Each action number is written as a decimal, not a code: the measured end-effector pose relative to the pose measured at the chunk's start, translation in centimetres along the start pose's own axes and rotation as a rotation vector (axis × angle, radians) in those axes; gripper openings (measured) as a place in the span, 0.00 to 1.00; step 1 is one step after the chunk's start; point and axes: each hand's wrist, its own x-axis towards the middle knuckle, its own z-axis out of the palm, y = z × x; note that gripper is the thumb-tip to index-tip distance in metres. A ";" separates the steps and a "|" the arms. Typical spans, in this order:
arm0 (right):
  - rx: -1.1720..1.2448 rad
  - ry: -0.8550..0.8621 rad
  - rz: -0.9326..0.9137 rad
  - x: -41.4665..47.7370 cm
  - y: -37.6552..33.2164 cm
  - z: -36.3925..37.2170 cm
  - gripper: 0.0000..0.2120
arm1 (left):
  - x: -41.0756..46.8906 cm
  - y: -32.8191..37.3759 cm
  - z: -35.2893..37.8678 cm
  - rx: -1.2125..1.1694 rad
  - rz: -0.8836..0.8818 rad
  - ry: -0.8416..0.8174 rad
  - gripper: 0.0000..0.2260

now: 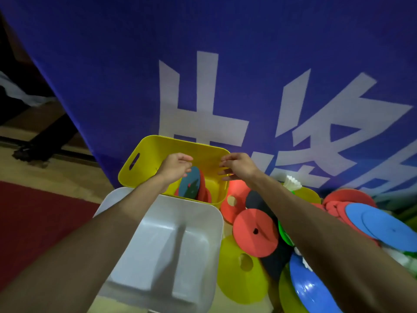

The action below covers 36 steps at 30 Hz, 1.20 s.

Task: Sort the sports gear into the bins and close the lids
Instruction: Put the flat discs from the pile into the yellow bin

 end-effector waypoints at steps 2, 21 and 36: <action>0.012 0.032 -0.021 -0.9 0.3 -1.9 0.11 | -0.1 0.8 1.0 0.076 0.064 0.012 0.09; -0.043 0.200 0.057 -8.8 11.6 -21.2 0.10 | -2.9 2.3 20.6 0.521 0.173 -0.360 0.16; -0.236 0.205 0.064 -7.1 16.8 -19.6 0.11 | -2.6 -7.7 24.1 0.489 -0.344 -0.175 0.22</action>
